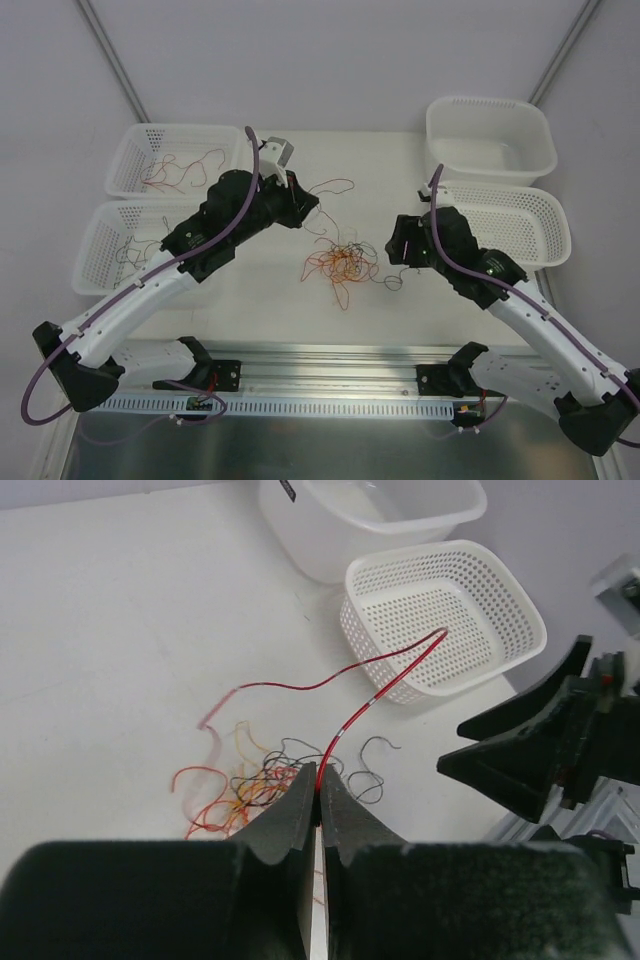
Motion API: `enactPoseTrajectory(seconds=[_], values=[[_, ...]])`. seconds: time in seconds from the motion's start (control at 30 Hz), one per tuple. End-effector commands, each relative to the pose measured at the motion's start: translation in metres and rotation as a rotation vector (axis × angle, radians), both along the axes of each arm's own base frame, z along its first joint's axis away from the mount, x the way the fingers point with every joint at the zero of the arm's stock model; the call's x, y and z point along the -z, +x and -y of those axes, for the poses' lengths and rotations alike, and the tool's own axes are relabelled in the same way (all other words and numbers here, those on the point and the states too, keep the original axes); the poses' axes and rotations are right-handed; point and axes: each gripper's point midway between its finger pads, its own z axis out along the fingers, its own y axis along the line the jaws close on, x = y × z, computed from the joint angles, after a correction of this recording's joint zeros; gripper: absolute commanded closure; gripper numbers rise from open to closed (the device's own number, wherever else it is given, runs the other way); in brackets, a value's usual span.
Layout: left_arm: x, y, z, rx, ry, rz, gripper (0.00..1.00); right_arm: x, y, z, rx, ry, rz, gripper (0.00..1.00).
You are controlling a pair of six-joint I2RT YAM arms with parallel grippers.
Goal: Untangle the cables
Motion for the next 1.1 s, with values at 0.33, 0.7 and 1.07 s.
enactPoseTrajectory(seconds=[0.33, 0.7, 1.07], values=[[-0.032, -0.023, -0.011, 0.054, -0.022, 0.0, 1.0, 0.059, 0.036, -0.078, -0.192, 0.094, -0.075, 0.32], [-0.048, -0.024, -0.02, 0.022, -0.031, 0.017, 1.0, 0.118, 0.055, -0.149, -0.312, 0.296, -0.173, 0.25], [-0.092, -0.029, -0.048, -0.017, -0.069, 0.089, 1.0, 0.17, 0.068, -0.152, -0.238, 0.252, -0.282, 0.56]])
